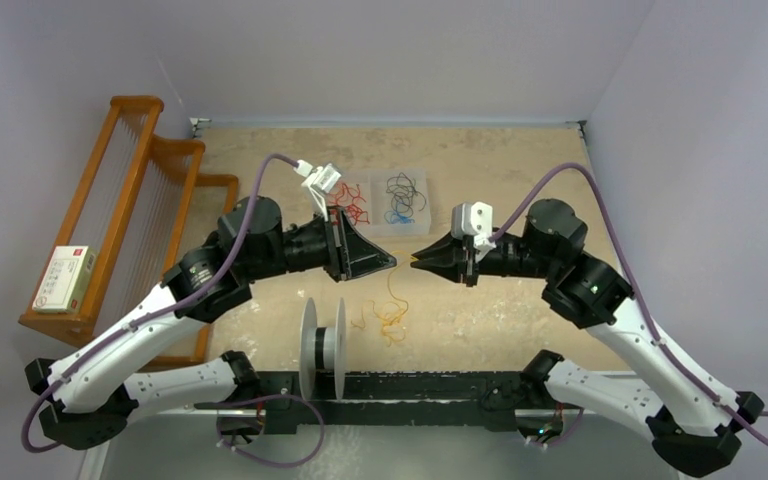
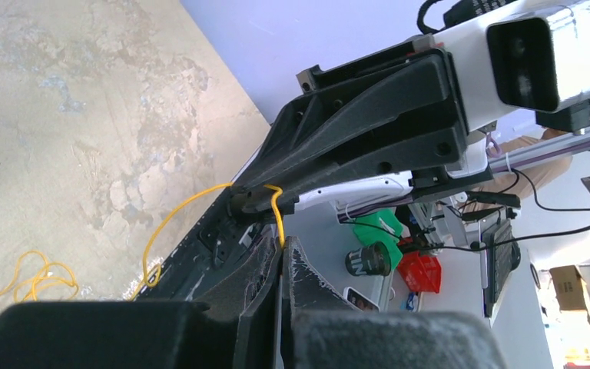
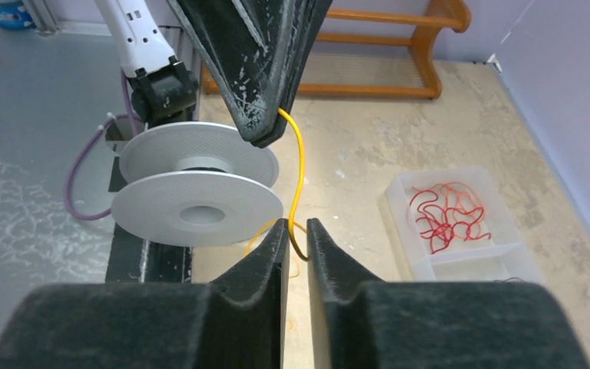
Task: Wrap the cables
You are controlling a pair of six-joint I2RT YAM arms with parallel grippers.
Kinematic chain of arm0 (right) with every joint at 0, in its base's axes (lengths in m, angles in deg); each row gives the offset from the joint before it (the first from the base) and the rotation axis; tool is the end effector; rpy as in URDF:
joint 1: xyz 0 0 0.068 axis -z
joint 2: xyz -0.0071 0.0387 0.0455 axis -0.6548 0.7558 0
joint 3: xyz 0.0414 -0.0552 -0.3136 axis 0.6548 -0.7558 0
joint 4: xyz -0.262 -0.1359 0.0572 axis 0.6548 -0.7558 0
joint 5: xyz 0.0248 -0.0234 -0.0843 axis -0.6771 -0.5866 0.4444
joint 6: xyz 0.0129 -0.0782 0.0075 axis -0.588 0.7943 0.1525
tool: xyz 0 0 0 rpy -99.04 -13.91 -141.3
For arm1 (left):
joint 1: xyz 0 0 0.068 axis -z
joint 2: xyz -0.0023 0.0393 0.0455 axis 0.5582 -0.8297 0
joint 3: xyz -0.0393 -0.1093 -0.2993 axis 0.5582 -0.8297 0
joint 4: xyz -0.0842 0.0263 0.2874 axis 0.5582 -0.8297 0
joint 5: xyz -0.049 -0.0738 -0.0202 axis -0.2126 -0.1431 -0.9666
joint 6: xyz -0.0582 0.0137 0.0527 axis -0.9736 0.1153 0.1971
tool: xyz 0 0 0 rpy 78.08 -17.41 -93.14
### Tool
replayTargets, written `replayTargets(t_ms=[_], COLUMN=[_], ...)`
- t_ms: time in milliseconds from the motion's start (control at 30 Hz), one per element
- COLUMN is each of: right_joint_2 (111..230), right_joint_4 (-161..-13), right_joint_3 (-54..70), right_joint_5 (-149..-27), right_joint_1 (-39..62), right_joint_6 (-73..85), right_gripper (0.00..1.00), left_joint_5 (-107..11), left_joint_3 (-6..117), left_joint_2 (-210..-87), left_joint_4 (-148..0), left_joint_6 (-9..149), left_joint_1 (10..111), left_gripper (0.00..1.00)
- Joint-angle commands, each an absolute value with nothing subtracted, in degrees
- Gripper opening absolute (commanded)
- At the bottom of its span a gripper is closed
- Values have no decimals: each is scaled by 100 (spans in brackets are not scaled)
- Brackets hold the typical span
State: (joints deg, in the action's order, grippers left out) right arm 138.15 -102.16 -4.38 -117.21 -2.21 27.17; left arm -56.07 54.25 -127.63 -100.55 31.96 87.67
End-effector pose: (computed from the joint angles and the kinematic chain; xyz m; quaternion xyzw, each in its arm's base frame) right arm 0.1219 0.1707 0.4772 -0.5211 0.4858 0.3835 0.5877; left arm 0.1252 -0.2032 0.4841 0.1177 0.7479 -0.5731 0.3135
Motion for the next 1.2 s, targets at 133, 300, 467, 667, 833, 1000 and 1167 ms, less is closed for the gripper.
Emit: replayTargets(t_ms=[133, 300, 467, 667, 833, 1000, 1167], right_joint_2=[13828, 13817, 13997, 14135, 14452, 14560, 14532], right_joint_4=[-9953, -10108, -10616, -10791, -10815, -10609, -10444], right_joint_3=[-309, -62, 197, 140, 241, 169, 40], right_joint_5=[-11557, -11001, -10195, -9393, -9347, -9394, -9422], right_joint_1=[-243, -243, -244, -255, -370, -451, -462], right_joint_6=[2634, 2636, 2710, 2681, 2741, 2764, 2741], right_gripper=[0, 0, 0, 0, 0, 0, 0], left_joint_5=[-5644, -4788, -2899, -1591, -1349, -1824, -2005], left_joint_3=[5521, 5589, 5951, 5896, 5960, 5779, 5509], left_joint_2=[-12587, -12383, -12092, -11581, -11512, -11611, -11876], left_joint_4=[-9855, -10493, -11672, -13294, -14662, -15276, -15739], left_joint_6=[3295, 3524, 3350, 2654, 2099, 1945, 1957], left_joint_1=[8755, 8755, 8750, 8754, 8752, 8754, 8750], left_gripper=[0, 41, 56, 69, 75, 76, 77])
